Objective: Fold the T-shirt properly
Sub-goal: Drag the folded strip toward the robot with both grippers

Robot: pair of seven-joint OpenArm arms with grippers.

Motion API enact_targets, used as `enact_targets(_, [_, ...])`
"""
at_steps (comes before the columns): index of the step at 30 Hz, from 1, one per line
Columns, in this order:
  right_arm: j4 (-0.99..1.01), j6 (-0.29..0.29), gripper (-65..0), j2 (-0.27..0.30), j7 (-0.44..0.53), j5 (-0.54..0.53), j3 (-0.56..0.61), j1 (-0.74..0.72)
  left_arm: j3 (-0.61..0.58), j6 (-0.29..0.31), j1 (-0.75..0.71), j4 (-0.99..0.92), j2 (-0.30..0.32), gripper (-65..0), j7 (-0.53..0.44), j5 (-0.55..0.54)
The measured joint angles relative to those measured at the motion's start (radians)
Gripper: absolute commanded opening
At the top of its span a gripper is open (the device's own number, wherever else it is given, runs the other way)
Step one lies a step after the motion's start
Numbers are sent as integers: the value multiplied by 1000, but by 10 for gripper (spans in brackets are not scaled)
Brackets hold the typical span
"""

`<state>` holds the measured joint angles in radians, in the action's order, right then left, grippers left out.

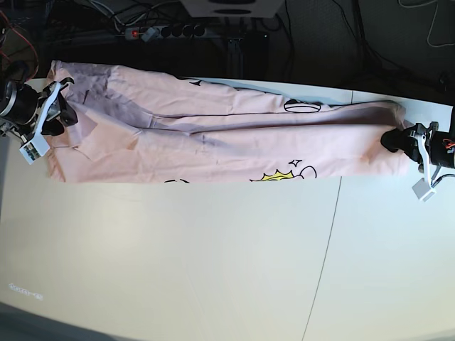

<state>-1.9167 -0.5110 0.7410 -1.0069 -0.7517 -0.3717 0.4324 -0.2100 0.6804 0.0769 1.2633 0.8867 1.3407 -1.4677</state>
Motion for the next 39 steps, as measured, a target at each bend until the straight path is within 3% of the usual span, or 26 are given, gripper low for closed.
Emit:
enact_targets(2, [0,1,-301,-19,8,21,0,0,0,0,-16,0,0,-481,-6,4])
enact_targets(6, [1,4,-303,-50,37,86,0,-23,0,0,-21,0,0,-481,-6,3])
enact_targets(10, [-1,5,-321,-51,24,23,-2,-64,0,0,-21,1,0,-482,-6,4])
enact_targets(11, [-7,5,-374,-50,15,-18,-2,-72,0,0,-21,6,0,-482,-6,4])
enact_targets(14, [-55,4,-650,-55,-2,-52,-2,-73,0,0,-27,22,0,-482,-6,1])
enact_targets(24, [-62,3,-650,-197,-14,-84,-3,-44,0,0,-176,181,-2,-486,-10,5])
enact_targets(29, [-6,3,-650,-208,-11,-81,-2,-24,0,0,-188,224,-23,-486,-15,4])
enact_targets(39, [187,3,-650,-209,-4,90,-2,-16,0,0,-190,224,-36,-486,-27,5])
